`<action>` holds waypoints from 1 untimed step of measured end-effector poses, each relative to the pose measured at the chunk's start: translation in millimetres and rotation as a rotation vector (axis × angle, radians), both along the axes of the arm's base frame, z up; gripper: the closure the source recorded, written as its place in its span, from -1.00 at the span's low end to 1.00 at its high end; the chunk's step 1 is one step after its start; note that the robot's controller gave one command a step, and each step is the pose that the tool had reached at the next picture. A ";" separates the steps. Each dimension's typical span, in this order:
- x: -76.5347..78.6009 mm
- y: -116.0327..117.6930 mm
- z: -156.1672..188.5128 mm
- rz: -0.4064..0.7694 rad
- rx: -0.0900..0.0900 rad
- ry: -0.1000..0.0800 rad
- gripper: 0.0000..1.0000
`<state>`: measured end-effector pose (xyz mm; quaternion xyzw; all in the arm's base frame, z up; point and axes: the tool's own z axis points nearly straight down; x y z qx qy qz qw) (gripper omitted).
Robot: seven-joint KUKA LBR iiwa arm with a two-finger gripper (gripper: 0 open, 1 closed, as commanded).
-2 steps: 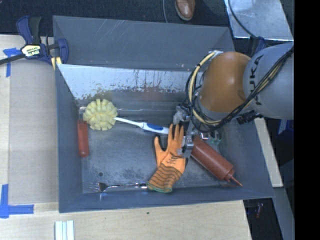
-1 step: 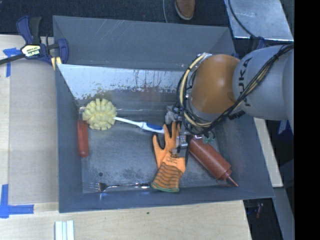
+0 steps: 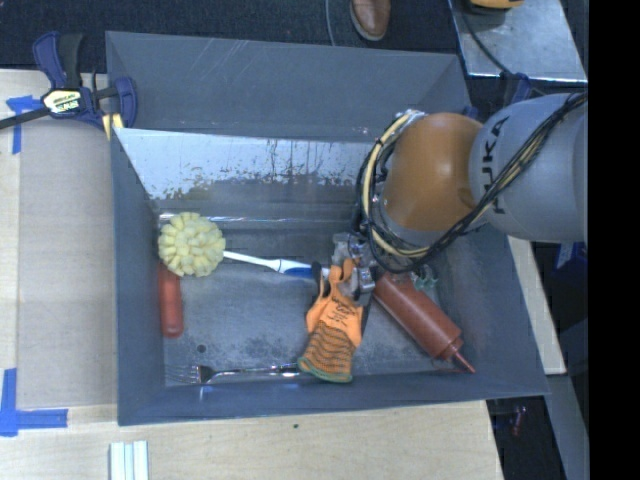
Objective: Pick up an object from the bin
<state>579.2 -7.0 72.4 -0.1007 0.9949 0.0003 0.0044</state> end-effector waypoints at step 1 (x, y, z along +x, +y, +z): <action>0.0 0.0 0.0 0.000 0.000 0.000 1.00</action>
Offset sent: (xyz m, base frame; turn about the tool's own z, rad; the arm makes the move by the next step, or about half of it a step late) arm 0.0002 0.0000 0.0706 0.0002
